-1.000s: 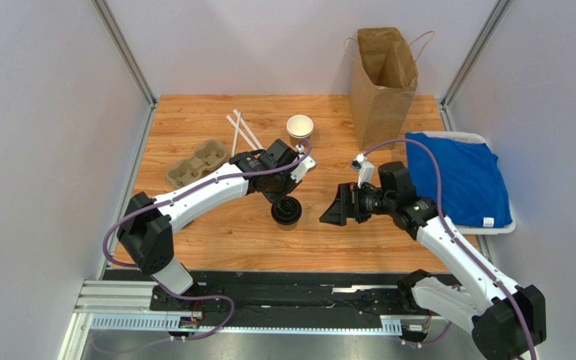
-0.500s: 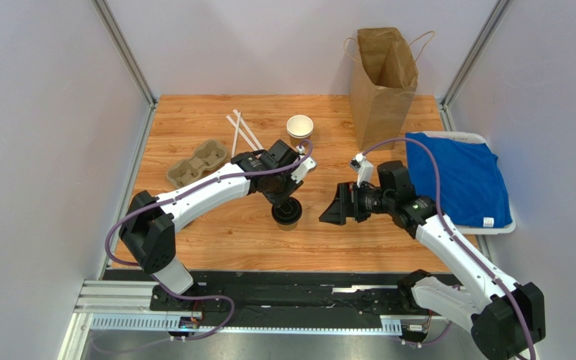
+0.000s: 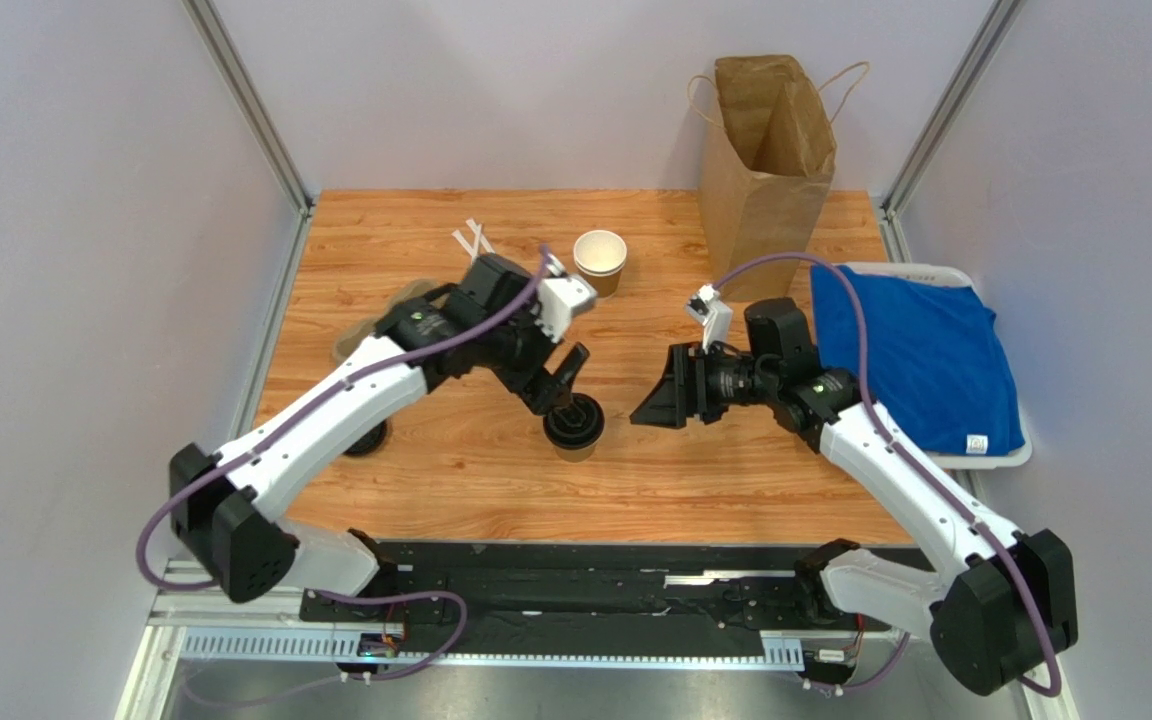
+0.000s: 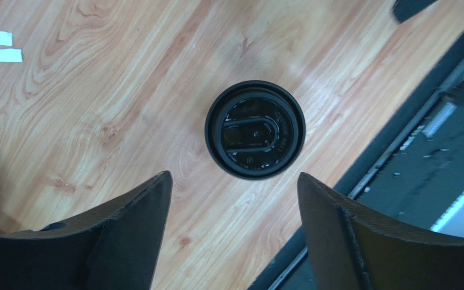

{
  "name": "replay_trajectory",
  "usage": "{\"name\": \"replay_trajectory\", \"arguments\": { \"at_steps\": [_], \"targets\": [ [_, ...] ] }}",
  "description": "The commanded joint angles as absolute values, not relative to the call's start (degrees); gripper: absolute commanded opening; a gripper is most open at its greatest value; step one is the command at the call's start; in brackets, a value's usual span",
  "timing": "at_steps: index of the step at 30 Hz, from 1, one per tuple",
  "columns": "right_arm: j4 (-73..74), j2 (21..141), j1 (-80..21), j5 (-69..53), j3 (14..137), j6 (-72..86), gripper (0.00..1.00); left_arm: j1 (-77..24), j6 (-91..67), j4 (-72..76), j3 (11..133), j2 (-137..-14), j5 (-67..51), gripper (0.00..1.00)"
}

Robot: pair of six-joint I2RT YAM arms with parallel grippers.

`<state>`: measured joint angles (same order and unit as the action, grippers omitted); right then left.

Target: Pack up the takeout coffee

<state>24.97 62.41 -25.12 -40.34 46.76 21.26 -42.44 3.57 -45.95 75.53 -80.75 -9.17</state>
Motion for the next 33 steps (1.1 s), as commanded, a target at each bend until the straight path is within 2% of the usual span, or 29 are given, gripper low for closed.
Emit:
{"name": "replay_trajectory", "arguments": {
  "at_steps": [1, 3, 6, 8, 9, 10, 12, 15, 21, 26, 28, 33],
  "targets": [
    [18.2, 66.4, -26.9, -44.2, 50.9, 25.3, 0.65, -35.3, 0.4, -44.0, 71.4, -73.2, -28.3, 0.94],
    [16.9, 69.6, -28.0, -45.4, 52.1, 27.8, 0.61, -31.7, -4.4, -42.0, 67.7, -72.8, -38.7, 0.94],
    [14.7, 72.8, -30.2, -47.3, 53.5, 30.4, 0.49, -27.1, -13.4, -32.9, 60.0, -72.3, -51.4, 0.86],
    [14.1, 76.3, -31.4, -48.6, 55.3, 32.0, 0.43, -25.3, -19.7, -23.5, 56.4, -72.2, -55.8, 0.74],
    [13.5, 77.3, -31.7, -49.0, 55.9, 32.3, 0.37, -25.0, -20.6, -21.7, 54.7, -72.3, -56.5, 0.69],
    [13.2, 79.0, -32.3, -49.2, 57.2, 32.8, 0.35, -24.8, -21.2, -20.0, 54.3, -73.2, -57.1, 0.58],
    [11.6, 80.2, -32.6, -49.7, 58.0, 34.7, 0.3, -24.8, -22.0, -19.2, 54.0, -74.4, -58.6, 0.45],
    [9.0, 82.2, -33.4, -50.3, 58.4, 38.0, 0.28, -24.6, -23.3, -17.8, 53.4, -77.1, -58.9, 0.37],
    [8.4, 86.0, -35.0, -50.3, 58.4, 39.3, 0.23, -24.6, -26.0, -15.5, 52.9, -80.6, -58.8, 0.25],
    [8.0, 89.4, -34.9, -49.8, 57.8, 37.2, 0.2, -24.6, -28.4, -14.1, 52.6, -83.6, -58.1, 0.21],
    [8.7, 91.6, -35.0, -49.7, 57.9, 36.0, 0.13, -24.6, -28.7, -14.3, 52.6, -85.1, -57.9, 0.2],
    [9.9, 94.8, -34.8, -50.4, 57.7, 34.5, 0.11, -24.6, -27.2, -16.7, 52.8, -89.5, -54.1, 0.13]
  ]
}}
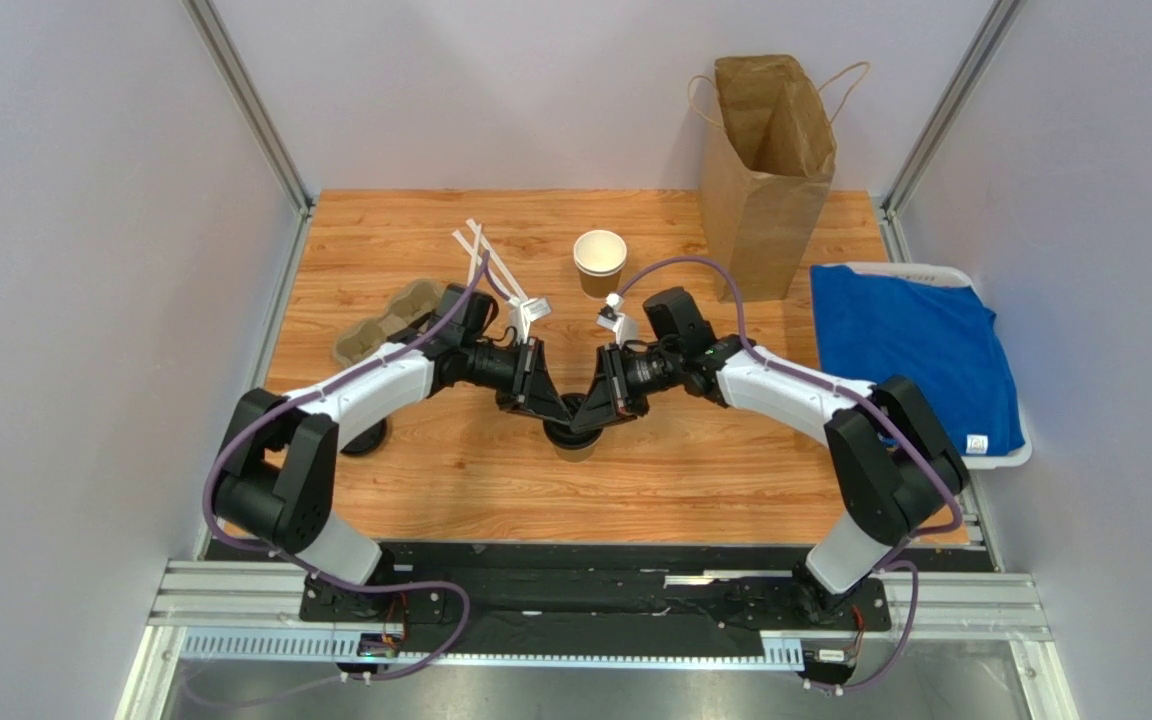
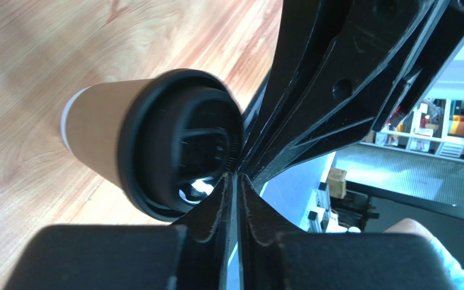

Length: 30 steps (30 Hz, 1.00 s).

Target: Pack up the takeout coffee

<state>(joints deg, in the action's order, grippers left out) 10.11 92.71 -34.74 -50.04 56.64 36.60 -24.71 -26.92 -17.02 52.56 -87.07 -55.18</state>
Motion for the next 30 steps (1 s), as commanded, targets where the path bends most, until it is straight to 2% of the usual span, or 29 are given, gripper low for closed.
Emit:
{"name": "replay_trajectory", "arguments": {
  "at_steps": [1, 3, 8, 18, 30],
  "targets": [
    [10.1, 95.4, -34.6, -50.4, 57.7, 34.4, 0.11, -24.6, -26.6, -18.4, 53.3, -90.2, -53.5, 0.11],
    [10.5, 97.0, -34.4, -50.7, 57.4, 34.4, 0.11, -24.6, -25.1, -20.6, 54.4, -91.7, -51.9, 0.07],
    [11.0, 100.6, -32.8, -51.4, 56.4, 34.4, 0.09, -24.6, -23.2, -22.4, 54.7, -92.5, -49.8, 0.03],
    [9.0, 106.7, -31.5, -52.6, 55.0, 31.7, 0.0, -24.7, -21.4, -24.7, 55.4, -94.4, -46.5, 0.0],
    [6.3, 111.9, -28.4, -52.6, 52.9, 29.4, 0.0, -24.7, -20.4, -26.3, 56.5, -96.7, -44.7, 0.0]
  ]
}}
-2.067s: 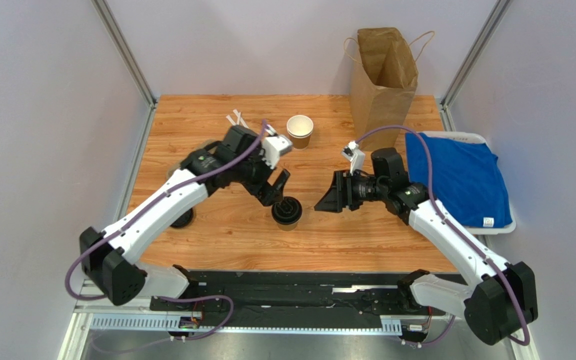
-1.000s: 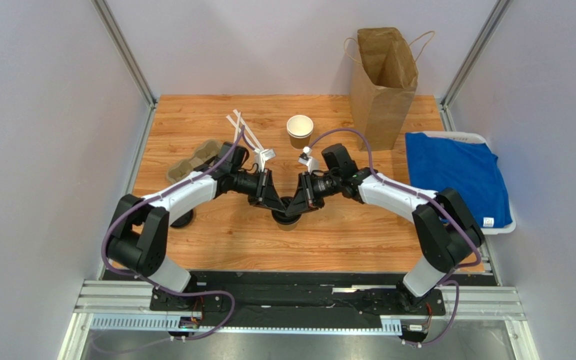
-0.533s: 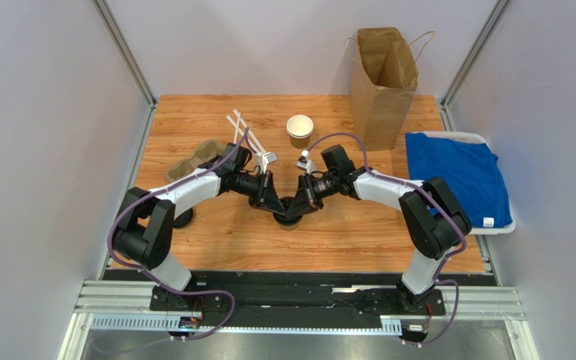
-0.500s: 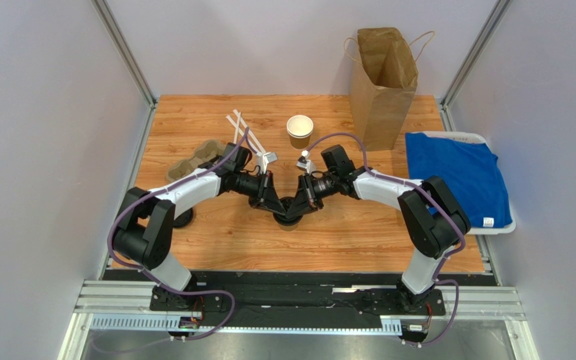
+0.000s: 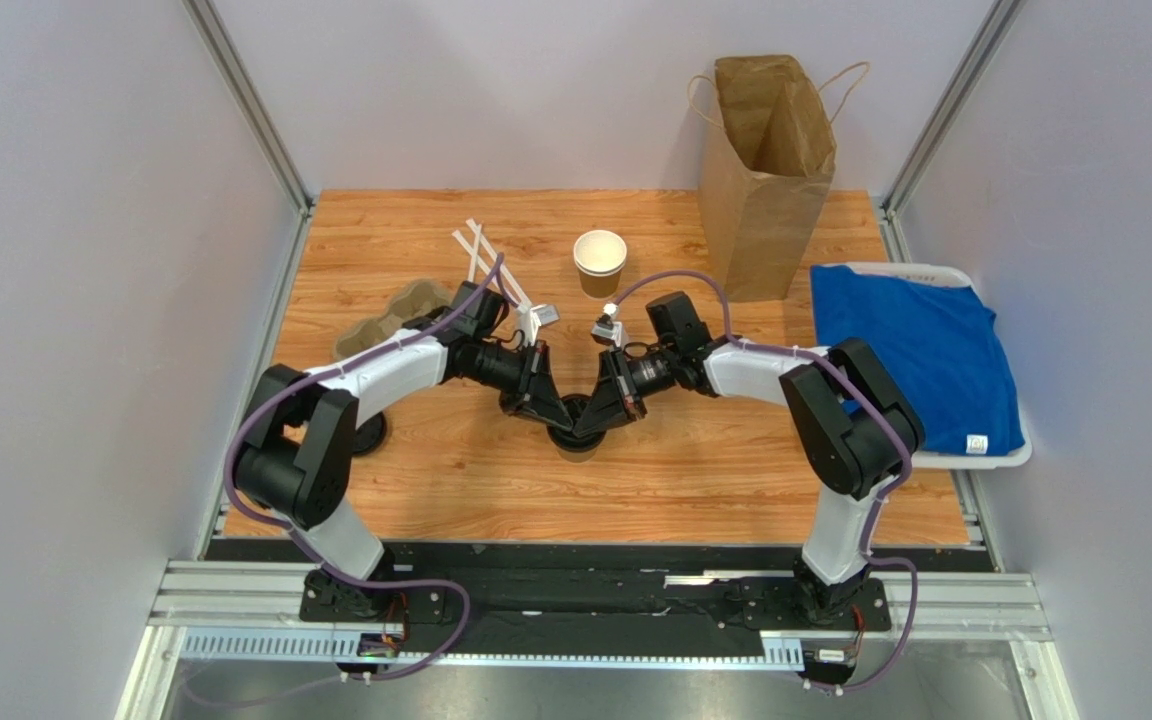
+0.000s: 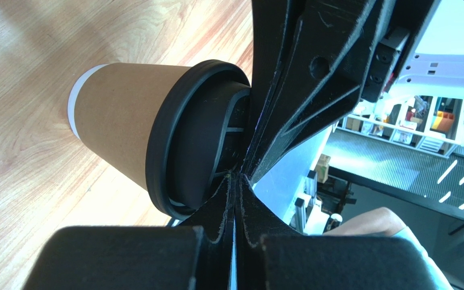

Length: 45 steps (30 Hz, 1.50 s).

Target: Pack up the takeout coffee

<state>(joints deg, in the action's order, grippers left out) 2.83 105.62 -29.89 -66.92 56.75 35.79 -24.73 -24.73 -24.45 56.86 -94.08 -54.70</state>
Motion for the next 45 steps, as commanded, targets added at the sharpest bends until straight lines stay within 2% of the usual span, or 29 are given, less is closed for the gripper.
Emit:
{"name": "replay_trajectory", "arguments": {
  "at_steps": [1, 8, 26, 36, 45],
  "targets": [
    [6.0, 112.1, -28.4, -52.7, 52.8, 29.3, 0.0, -24.7, -20.1, -26.4, 56.5, -96.7, -44.4, 0.0],
    [5.5, 114.5, -28.1, -50.6, 52.8, 28.0, 0.0, -24.7, -19.0, -27.3, 56.3, -96.7, -42.3, 0.0],
    [8.8, 112.2, -30.6, -34.5, 53.0, 18.0, 0.0, -25.7, -17.4, -28.7, 57.6, -99.1, -39.3, 0.0],
    [11.3, 101.2, -31.0, -50.2, 58.0, 20.9, 0.01, -25.6, -22.2, -21.8, 57.3, -94.4, -54.1, 0.0],
    [12.0, 93.1, -31.1, -56.7, 59.9, 27.9, 0.02, -25.5, -25.1, -19.2, 58.4, -87.3, -57.7, 0.0]
  ]
}}
